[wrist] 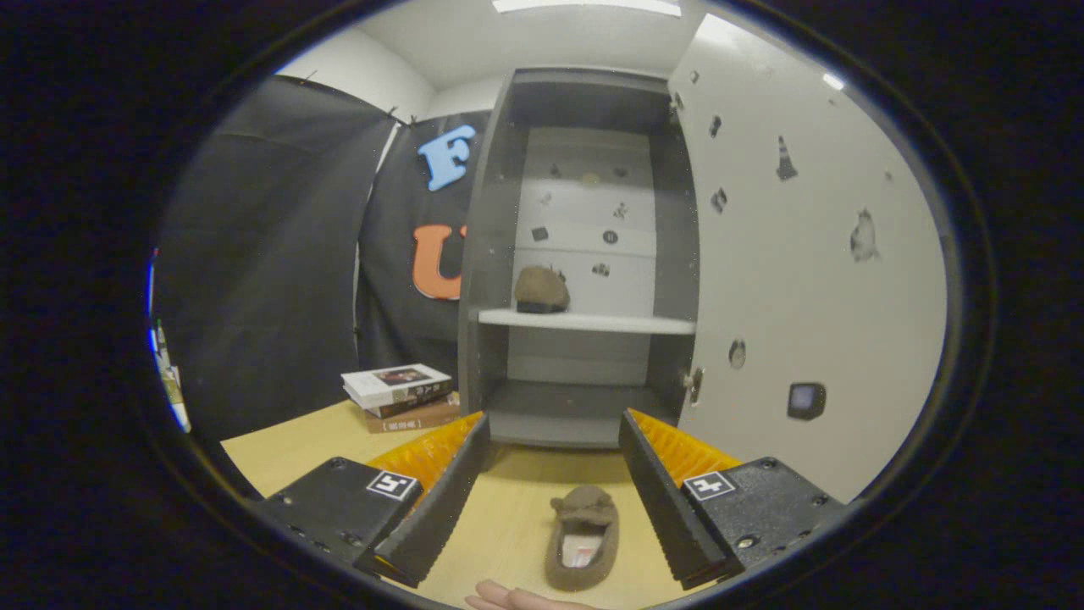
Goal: Open the shoe cabinet door, grab the shoes and put them into the shoe cabinet, then close the shoe cabinet door.
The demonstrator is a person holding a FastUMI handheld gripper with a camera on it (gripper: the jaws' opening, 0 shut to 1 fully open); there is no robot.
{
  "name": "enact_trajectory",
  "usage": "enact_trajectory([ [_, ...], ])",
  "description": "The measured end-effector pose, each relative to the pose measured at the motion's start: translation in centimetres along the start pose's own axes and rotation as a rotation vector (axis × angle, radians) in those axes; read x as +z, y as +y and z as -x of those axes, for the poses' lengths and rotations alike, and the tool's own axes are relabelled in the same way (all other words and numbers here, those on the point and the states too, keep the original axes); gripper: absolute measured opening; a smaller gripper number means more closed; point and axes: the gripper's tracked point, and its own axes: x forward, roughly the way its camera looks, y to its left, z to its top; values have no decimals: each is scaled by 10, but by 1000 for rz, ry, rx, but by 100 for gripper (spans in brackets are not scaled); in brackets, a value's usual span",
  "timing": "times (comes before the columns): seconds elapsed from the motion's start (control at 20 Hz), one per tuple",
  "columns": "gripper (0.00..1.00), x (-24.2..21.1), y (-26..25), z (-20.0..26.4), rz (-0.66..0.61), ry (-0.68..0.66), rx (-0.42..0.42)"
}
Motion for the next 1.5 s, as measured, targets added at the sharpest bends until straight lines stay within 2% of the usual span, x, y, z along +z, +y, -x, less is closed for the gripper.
enact_trajectory([
  [0.2, 99, -86, -19, -45, -45, 224, -48],
  [0.3, 93, -127, -17, -54, -82, 337, -29],
  [0.4, 87, -152, -26, -63, -82, 399, -57],
  [0.55, 64, -176, -21, -83, -92, 453, 9],
  [0.65, 47, -194, -23, -97, -90, 494, 22],
  [0.7, 39, -190, -26, -98, -82, 492, 24],
  [0.75, 24, -189, -23, -96, -90, 495, 50],
  [0.85, 11, -181, -26, -93, -118, 479, 77],
  [1.05, 10, -149, -42, -73, -96, 417, 50],
  [1.5, 10, -23, -31, -5, -24, 249, 138],
])
